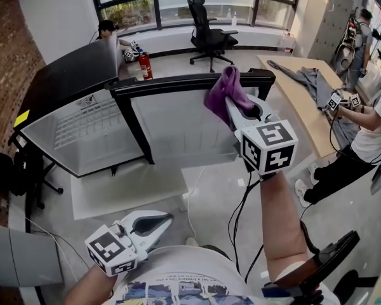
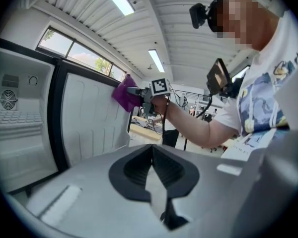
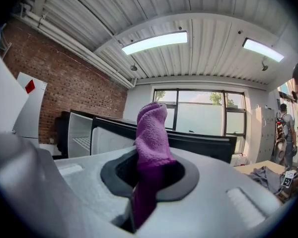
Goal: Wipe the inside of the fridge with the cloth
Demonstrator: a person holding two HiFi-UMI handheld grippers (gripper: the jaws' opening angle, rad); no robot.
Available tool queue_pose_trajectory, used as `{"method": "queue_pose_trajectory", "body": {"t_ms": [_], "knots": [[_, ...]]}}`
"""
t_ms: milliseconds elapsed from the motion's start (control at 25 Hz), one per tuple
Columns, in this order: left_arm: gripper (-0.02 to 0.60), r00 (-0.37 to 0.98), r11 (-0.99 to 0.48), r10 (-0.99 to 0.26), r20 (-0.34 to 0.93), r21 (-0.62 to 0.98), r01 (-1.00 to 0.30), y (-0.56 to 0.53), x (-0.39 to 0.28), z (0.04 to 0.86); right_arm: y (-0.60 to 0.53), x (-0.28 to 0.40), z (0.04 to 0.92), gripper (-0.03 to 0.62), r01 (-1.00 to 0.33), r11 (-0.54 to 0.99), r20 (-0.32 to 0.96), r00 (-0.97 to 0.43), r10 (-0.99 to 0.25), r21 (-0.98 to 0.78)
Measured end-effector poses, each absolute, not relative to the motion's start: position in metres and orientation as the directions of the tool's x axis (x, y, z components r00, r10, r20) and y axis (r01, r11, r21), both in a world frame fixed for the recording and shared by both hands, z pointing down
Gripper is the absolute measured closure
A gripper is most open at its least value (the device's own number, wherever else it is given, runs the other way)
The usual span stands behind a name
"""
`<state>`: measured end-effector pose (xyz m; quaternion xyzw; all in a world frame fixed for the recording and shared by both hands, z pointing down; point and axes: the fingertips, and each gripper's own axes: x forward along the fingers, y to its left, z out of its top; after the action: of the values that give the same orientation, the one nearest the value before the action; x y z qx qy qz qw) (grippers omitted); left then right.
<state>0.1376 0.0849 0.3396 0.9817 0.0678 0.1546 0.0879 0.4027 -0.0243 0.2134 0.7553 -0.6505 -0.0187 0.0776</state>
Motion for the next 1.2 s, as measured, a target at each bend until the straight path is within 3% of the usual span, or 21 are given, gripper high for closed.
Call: {"method": "queue_pose_trajectory", "body": {"t_ms": [680,880,1200], "knots": [[0.575,0.94,-0.967,0.195,0.279,0.216,0.137,0.089,0.149,0.352,0.029,0.468,0.225,0.54,-0.943,-0.304,0.109,0.319,-0.941,0.139],[0.575,0.94,-0.966,0.193,0.282,0.222,0.131,0.085,0.143,0.35,0.025,0.436,0.217,0.54,-0.969,-0.215,0.131,0.231,-0.964,0.125],[0.575,0.939,-0.967,0.171,0.297,0.235,0.102,0.073,0.122,0.351,-0.02,0.326,0.224,0.54,-0.992,0.074,0.175,-0.055,-0.983,0.102]]}}
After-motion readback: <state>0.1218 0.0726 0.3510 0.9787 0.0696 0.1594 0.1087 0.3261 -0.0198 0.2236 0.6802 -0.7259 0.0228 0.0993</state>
